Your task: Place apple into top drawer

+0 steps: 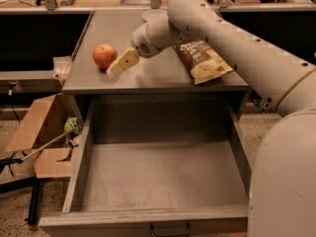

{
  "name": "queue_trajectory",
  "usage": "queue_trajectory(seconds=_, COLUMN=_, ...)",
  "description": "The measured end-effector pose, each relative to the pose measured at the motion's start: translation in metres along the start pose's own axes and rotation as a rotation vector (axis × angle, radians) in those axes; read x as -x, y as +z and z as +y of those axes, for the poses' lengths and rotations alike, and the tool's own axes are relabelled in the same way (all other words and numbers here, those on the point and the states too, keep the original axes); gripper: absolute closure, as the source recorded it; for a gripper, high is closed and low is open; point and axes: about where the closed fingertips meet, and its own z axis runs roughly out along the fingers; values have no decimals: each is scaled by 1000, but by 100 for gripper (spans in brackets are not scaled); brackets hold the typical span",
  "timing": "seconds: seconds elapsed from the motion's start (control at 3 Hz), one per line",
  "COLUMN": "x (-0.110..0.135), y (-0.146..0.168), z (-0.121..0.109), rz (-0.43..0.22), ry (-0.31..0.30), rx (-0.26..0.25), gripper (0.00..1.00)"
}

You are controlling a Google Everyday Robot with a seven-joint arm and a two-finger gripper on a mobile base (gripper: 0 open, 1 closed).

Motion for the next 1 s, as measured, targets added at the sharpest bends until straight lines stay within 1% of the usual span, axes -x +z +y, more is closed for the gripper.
queue_trajectory(seconds=0.33, x=4, y=10, z=-19, rz=-36, ry=0, rx=-54, gripper=0)
queue_trajectory(seconds=0.67, x=12, y=28, z=-26, rz=-71, ry=-1, rx=-53, gripper=0)
queue_trajectory(seconds=1.0, x=18, y=49, z=-28, rz=-94, ry=2, rx=-24, gripper=0)
